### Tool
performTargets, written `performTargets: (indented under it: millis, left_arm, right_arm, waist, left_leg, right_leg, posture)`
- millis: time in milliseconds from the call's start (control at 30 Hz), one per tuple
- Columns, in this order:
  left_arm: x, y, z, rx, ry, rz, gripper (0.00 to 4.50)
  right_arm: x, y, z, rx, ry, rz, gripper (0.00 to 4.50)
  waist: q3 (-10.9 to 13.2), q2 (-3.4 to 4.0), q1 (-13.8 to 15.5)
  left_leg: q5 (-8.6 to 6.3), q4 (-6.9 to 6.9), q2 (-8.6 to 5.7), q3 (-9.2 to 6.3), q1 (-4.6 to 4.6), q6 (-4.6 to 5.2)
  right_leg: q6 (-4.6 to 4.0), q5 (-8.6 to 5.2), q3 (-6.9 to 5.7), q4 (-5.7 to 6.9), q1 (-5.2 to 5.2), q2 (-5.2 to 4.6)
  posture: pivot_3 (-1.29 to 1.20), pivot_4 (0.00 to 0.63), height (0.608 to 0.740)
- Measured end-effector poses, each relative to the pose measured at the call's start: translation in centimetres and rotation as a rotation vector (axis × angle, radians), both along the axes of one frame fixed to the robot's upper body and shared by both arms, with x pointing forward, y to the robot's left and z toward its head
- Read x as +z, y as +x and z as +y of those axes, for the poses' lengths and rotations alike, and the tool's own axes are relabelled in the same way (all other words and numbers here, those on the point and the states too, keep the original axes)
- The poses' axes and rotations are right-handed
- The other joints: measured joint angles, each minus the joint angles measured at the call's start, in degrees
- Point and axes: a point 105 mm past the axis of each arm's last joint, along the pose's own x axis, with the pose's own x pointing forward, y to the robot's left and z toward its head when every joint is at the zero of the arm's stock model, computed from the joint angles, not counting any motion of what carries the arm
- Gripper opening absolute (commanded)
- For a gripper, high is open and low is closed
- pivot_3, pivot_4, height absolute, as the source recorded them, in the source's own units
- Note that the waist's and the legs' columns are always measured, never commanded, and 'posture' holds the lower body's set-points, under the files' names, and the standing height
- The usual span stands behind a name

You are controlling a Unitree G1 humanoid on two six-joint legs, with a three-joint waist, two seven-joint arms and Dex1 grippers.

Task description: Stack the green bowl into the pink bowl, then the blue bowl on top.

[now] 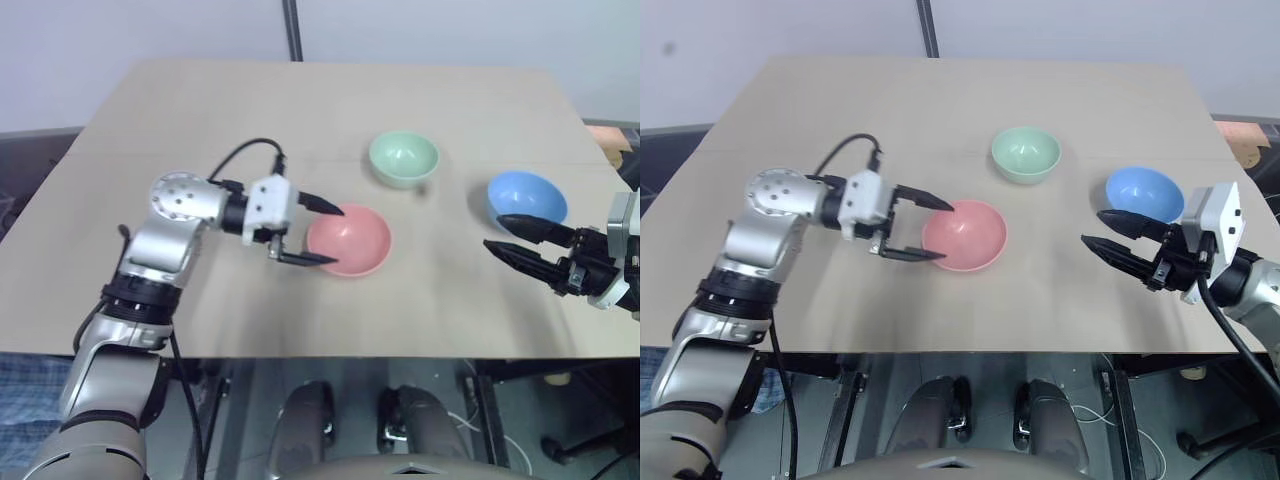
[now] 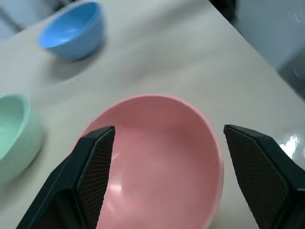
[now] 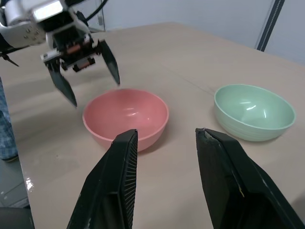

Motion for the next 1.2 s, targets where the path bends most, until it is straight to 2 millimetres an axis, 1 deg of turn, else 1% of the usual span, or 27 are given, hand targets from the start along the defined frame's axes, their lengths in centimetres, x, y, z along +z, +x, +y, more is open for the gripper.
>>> performTargets:
  millis: [33,67,133,200,267,333,400,533,600,633,733,833,933,1067,1133,1200]
  left_arm:
    - [0.6,0.2,1.1,0.073,-0.051,0.029,3.86]
    - [0.7,0.3,1.6,0.104,-0.062,0.036,3.86]
    - [0.4,0.2,3.1,0.197,-0.064,0.041,3.86]
    - [0.1,0.2,4.1,0.256,-0.064,0.049,3.86]
    - [-0.1,0.2,4.4,0.291,-0.069,0.059,3.86]
    - [0.2,-0.4,5.6,0.371,-0.117,0.067,3.86]
    - [0.9,-1.0,6.7,0.44,-0.16,0.056,3.86]
    - [2.9,-1.2,7.9,0.522,-0.257,0.03,3.86]
    - [3.7,-1.3,8.3,0.548,-0.285,0.012,3.86]
    - [3.8,-1.4,8.7,0.567,-0.284,0.012,3.86]
    - [3.5,-1.7,9.5,0.594,-0.27,0.024,3.86]
    - [3.5,-2.0,10.1,0.61,-0.256,0.023,3.86]
    - [3.7,-2.2,10.2,0.605,-0.252,0.02,3.86]
    - [3.7,-2.3,10.2,0.596,-0.251,0.026,3.86]
    - [3.8,-2.3,10.2,0.593,-0.245,0.027,3.86]
    - [3.8,-2.3,10.2,0.59,-0.24,0.029,3.86]
  right_arm:
    - [-0.1,0.0,-0.1,-0.005,-0.007,0.014,2.2]
    - [-0.2,0.1,-0.1,-0.008,-0.007,0.02,2.2]
    - [-0.4,0.4,0.0,-0.016,-0.011,0.039,2.2]
    - [-0.6,0.7,0.0,-0.023,-0.015,0.061,2.2]
    - [-0.9,1.0,-0.2,-0.04,-0.013,0.087,2.2]
    - [-0.8,2.0,0.5,-0.042,-0.021,0.088,2.2]
    - [-1.0,3.6,0.9,-0.06,-0.049,0.095,2.2]
    - [-0.6,6.6,1.3,-0.118,-0.093,0.073,2.2]
    - [-1.3,7.5,1.5,-0.136,-0.159,0.079,2.2]
    - [-2.1,8.2,1.7,-0.144,-0.214,0.093,2.2]
    - [-3.2,9.9,1.8,-0.172,-0.31,0.083,2.2]
    - [-2.7,11.9,3.0,-0.16,-0.417,-0.028,2.2]
    - [-1.4,14.2,5.0,-0.153,-0.498,-0.163,2.2]
    - [-0.3,15.9,8.1,-0.092,-0.527,-0.271,2.2]
    - [-0.3,16.5,9.3,-0.058,-0.571,-0.315,2.2]
    - [-0.7,17.3,10.2,-0.03,-0.637,-0.354,2.2]
  waist:
    - [0.0,0.0,-0.07]
    - [0.0,0.0,-0.05]
    - [0.0,0.01,-0.09]
    - [0.0,0.0,-0.01]
    - [0.0,0.0,0.41]
    - [0.0,0.0,-0.19]
    - [0.01,0.01,-0.67]
    - [0.01,0.02,-0.67]
    - [0.01,0.02,-0.46]
    - [0.01,0.02,-0.49]
    - [0.02,0.03,-0.71]
    - [0.03,0.05,-1.27]
    - [0.04,0.08,-1.59]
    - [0.05,0.08,-1.65]
    - [0.04,0.08,-1.49]
    - [0.04,0.08,-1.44]
  left_leg:
    - [0.0,0.0,0.0,0.0,0.03,0.0]
    - [0.0,0.0,0.0,0.0,0.02,0.0]
    - [0.0,-0.02,0.0,0.0,0.04,-0.01]
    - [-0.01,-0.02,0.01,0.0,0.04,0.01]
    - [-0.11,-0.01,-0.01,-0.06,-0.01,0.19]
    - [-0.12,-0.02,0.0,-0.01,0.02,0.19]
    - [-0.12,-0.03,0.0,-0.01,0.04,0.19]
    - [-0.11,-0.03,0.01,-0.03,0.03,0.18]
    - [0.0,-0.04,-0.01,-0.02,0.01,-0.01]
    - [0.01,-0.04,-0.01,0.01,0.0,-0.03]
    - [0.02,-0.05,-0.02,0.07,-0.04,-0.04]
    - [0.02,-0.07,0.0,0.08,-0.03,-0.06]
    - [0.03,-0.09,0.0,0.12,-0.01,-0.07]
    - [0.04,-0.09,0.01,0.15,-0.06,-0.08]
    - [0.04,-0.08,0.0,0.16,-0.07,-0.08]
    - [0.04,-0.07,-0.02,0.18,-0.09,-0.08]
  right_leg:
    - [0.0,0.0,0.01,0.0,0.01,0.0]
    - [0.0,0.0,0.01,0.0,0.01,0.0]
    - [0.0,0.0,0.01,-0.01,0.01,-0.01]
    - [0.0,0.0,-0.01,-0.01,0.02,-0.01]
    - [0.0,0.0,-0.09,-0.01,0.02,-0.06]
    - [0.0,0.0,-0.01,-0.03,0.01,-0.09]
    - [0.0,0.0,-0.02,0.0,0.01,-0.09]
    - [-0.01,0.0,-0.06,0.03,0.0,-0.08]
    - [-0.01,0.0,-0.07,-0.01,0.01,-0.09]
    - [-0.01,0.0,-0.05,-0.02,0.0,-0.1]
    - [-0.01,0.0,-0.02,-0.03,-0.07,-0.12]
    - [-0.02,0.0,-0.03,0.0,-0.1,-0.11]
    - [-0.02,0.0,0.0,0.02,-0.12,-0.11]
    - [-0.03,0.01,0.02,0.05,-0.17,-0.11]
    - [-0.09,0.04,0.01,0.04,-0.17,-0.12]
    - [-0.18,0.09,0.01,0.03,-0.17,-0.15]
  posture:
    - [0.0,0.15,0.74]
    - [0.0,0.15,0.74]
    - [0.0,0.15,0.74]
    - [0.0,0.15,0.74]
    - [0.0,0.15,0.74]
    - [0.0,0.15,0.74]
    - [0.0,0.15,0.74]
    - [0.0,0.15,0.74]
    - [0.0,0.15,0.74]
    - [0.0,0.15,0.74]
    - [0.0,0.15,0.74]
    - [0.0,0.15,0.74]
    - [0.0,0.15,0.74]
    - [0.0,0.15,0.74]
    - [0.0,0.15,0.74]
    - [0.0,0.15,0.74]
